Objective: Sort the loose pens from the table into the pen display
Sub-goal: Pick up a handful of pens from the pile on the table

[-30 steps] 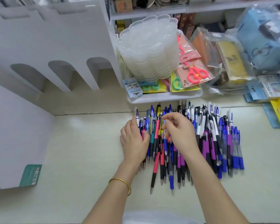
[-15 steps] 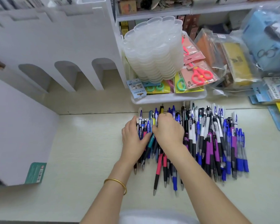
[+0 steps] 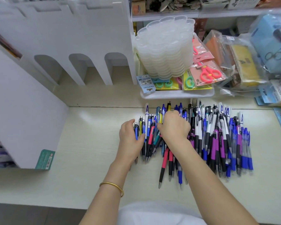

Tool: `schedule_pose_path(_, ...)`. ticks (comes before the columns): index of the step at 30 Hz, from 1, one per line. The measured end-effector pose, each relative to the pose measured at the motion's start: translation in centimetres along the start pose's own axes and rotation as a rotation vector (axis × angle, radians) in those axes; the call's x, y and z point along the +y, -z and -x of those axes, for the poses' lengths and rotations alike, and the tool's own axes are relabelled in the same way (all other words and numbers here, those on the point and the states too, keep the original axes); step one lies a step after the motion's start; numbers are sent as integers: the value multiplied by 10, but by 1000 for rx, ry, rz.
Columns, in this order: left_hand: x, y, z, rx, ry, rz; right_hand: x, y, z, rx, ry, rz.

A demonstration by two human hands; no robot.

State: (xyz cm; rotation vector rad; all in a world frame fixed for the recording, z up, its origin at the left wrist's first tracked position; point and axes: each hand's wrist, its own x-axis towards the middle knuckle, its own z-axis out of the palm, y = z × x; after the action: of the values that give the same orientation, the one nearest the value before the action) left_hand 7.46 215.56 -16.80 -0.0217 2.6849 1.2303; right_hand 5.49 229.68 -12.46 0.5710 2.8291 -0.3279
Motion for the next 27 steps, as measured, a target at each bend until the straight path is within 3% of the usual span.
schedule_pose_path(8,2,3,4,117,126,-346,1,2,5,-30,-17,21)
schedule_pose_path(16,13,-4,-6,41,106,-141,-1,-3,3,-8,-30,47)
schedule_pose_path(21,18,-14,0,-32,16,-318,1,-3,0,5,-43,23)
schedule_pose_path(27,19,-14,-6,35,16,-248,3,-3,-1,11,-30,-8)
